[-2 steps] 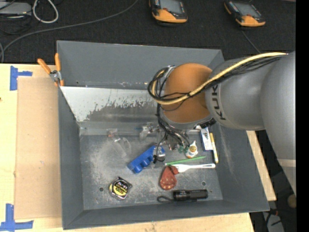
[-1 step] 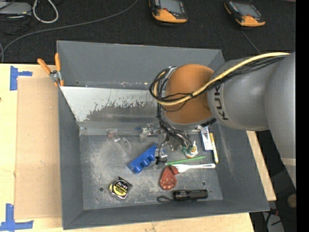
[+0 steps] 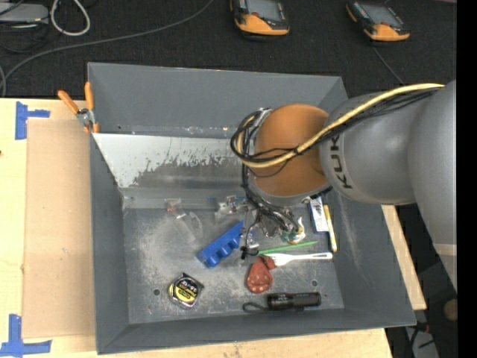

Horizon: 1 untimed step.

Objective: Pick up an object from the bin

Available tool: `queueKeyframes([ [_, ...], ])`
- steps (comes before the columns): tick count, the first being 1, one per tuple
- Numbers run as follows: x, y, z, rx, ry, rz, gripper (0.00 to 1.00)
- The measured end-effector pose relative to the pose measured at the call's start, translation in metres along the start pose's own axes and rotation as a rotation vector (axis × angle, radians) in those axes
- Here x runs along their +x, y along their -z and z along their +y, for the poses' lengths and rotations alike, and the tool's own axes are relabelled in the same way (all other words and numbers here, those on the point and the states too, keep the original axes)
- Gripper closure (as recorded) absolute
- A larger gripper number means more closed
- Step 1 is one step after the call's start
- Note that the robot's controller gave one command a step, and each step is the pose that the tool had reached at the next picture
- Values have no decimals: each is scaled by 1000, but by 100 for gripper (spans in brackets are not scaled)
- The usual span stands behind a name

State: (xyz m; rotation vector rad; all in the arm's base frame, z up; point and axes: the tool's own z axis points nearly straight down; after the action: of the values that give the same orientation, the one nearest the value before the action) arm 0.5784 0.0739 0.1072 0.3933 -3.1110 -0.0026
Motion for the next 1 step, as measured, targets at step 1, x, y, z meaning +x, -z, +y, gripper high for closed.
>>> queueKeyframes([
  [1,-6,-38,-9,0,157,-6,0],
])
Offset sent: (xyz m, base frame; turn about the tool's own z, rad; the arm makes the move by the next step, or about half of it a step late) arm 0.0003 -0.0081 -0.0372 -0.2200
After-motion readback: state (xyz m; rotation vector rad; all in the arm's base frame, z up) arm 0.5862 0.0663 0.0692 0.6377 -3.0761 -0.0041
